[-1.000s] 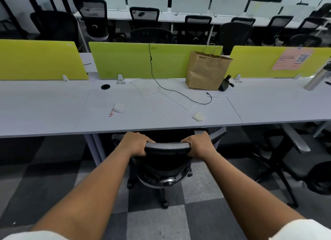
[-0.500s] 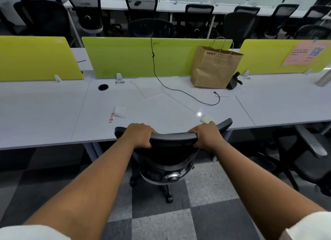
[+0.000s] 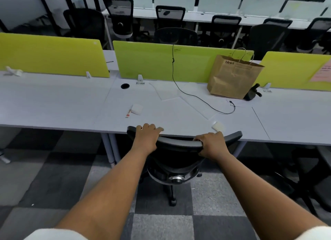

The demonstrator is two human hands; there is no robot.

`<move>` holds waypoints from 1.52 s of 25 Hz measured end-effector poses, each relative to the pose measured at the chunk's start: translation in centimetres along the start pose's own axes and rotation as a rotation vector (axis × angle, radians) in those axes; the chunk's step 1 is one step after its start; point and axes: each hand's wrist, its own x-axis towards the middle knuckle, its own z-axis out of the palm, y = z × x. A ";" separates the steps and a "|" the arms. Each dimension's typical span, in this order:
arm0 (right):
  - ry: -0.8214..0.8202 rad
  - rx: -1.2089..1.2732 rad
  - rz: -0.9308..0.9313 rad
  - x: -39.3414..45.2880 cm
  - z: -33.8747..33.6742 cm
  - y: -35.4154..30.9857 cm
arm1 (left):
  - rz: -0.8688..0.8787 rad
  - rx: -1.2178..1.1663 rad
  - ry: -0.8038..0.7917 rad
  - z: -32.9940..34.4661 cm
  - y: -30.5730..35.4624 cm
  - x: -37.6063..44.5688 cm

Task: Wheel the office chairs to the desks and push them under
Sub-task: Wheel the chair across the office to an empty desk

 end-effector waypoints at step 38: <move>0.282 -0.123 -1.387 3.7 -17.5 -110.0 | -1.737 -0.315 -0.177 6.7 -69.6 -75.4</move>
